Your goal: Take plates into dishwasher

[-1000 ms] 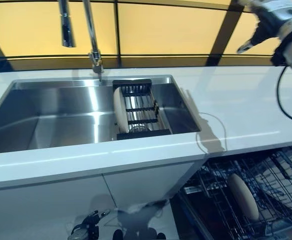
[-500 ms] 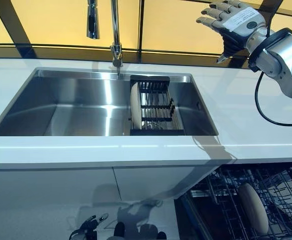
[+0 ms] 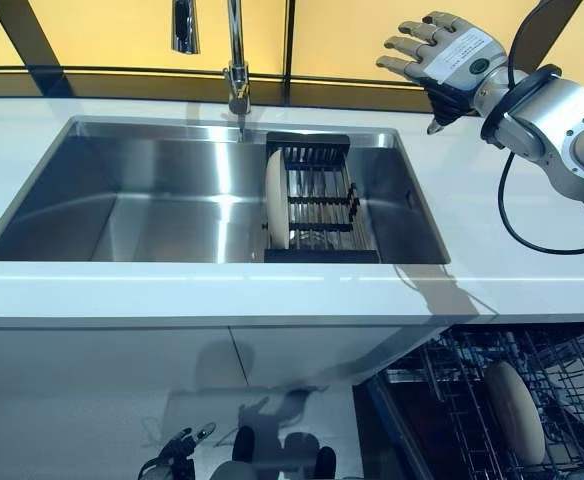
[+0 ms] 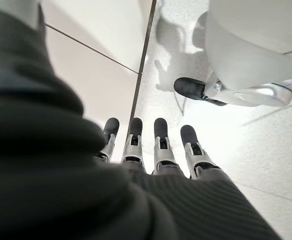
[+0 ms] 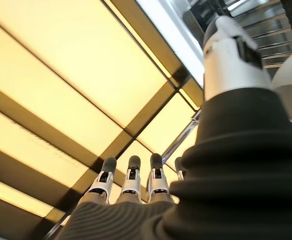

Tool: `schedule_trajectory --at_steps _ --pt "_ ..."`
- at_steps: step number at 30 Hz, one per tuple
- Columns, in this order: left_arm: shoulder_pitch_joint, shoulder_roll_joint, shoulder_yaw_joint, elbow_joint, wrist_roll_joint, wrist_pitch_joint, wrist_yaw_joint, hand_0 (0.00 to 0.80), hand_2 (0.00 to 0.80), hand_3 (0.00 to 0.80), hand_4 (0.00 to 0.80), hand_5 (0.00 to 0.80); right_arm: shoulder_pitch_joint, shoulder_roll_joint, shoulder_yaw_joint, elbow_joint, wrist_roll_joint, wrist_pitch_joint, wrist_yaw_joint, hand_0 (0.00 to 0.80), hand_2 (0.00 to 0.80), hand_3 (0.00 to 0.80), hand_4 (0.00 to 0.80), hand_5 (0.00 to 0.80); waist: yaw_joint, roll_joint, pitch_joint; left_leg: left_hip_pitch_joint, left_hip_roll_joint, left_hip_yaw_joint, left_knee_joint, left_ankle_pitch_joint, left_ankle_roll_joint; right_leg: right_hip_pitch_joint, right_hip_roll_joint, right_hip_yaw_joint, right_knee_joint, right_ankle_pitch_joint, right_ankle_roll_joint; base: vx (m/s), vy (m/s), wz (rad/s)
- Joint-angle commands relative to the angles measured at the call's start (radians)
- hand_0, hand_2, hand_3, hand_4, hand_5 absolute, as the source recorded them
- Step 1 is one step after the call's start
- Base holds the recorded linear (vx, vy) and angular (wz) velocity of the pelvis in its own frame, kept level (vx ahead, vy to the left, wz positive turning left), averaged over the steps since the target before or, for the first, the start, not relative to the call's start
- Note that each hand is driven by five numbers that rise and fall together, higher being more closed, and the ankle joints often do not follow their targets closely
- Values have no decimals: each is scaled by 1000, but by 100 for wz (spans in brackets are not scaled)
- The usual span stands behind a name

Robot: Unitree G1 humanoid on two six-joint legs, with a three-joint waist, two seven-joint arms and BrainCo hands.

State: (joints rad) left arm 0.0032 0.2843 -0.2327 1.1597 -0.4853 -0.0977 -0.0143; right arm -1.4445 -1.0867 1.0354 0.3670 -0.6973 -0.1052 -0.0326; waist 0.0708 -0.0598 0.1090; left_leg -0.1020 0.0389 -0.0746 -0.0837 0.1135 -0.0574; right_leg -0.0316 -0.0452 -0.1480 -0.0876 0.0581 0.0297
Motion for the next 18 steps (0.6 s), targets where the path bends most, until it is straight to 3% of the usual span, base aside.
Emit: schedule_trajectory --at_steps 1,18 --pt "-49 35 6 -6 -17 -30 5 0 0 0 0 0 -175 -12 65 20 -11 22 -27 0 0 0 0 0 34 -62 25 10 -12 -21 -4 -42 3 -10 -74 11 0 32 85 -17 0 5" --pt "-62 38 -2 -21 -56 -39 10 0 0 0 0 0 -218 53 99 20 27 71 -24 0 0 0 0 0 63 -67 73 -45 -24 -53 -4 -25 7 -49 -73 -15 0 33 77 -12 6 6"
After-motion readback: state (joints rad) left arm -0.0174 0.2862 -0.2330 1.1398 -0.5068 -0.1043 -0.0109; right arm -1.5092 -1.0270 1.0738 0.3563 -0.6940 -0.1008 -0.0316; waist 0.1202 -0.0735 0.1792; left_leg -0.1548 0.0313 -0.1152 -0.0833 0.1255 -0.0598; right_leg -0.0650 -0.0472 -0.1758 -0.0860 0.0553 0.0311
